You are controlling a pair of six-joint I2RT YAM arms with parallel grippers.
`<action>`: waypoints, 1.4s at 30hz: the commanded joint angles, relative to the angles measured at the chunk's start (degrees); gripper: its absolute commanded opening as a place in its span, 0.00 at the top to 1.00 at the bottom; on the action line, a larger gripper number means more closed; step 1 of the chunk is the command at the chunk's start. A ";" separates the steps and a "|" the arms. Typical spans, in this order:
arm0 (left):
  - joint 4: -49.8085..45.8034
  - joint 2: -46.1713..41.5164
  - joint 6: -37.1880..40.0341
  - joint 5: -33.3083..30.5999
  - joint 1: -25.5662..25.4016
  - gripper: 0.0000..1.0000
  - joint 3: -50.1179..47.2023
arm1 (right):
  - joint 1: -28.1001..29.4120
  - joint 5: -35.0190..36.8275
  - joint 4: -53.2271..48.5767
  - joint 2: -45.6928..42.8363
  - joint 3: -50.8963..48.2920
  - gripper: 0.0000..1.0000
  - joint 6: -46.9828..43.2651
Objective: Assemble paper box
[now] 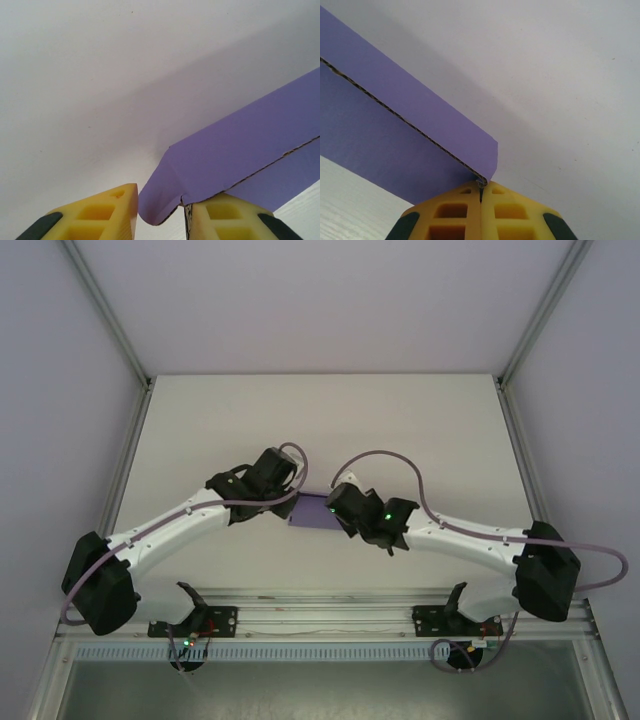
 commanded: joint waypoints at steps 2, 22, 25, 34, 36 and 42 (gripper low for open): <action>0.94 0.71 5.48 0.35 -0.33 0.69 1.39 | -0.62 -3.96 -1.14 -1.77 -0.68 1.00 -1.67; 0.84 2.44 5.79 -2.87 -0.43 0.86 1.07 | -6.22 -15.49 -7.65 -3.20 4.88 1.00 2.15; 1.17 1.48 6.05 -3.25 -0.50 0.85 0.78 | -7.25 -18.05 -9.22 -3.35 5.87 1.00 2.05; 2.11 3.19 6.67 -2.61 -0.53 0.81 0.82 | -11.67 -25.30 -15.03 -1.46 9.59 1.00 0.91; 3.12 3.86 7.02 -2.04 -0.52 0.82 1.07 | -12.80 -28.04 -15.82 -0.87 10.50 1.00 0.18; 3.61 5.31 6.94 -1.99 -0.52 0.88 1.30 | -13.72 -30.14 -16.22 -0.30 10.48 1.00 -1.09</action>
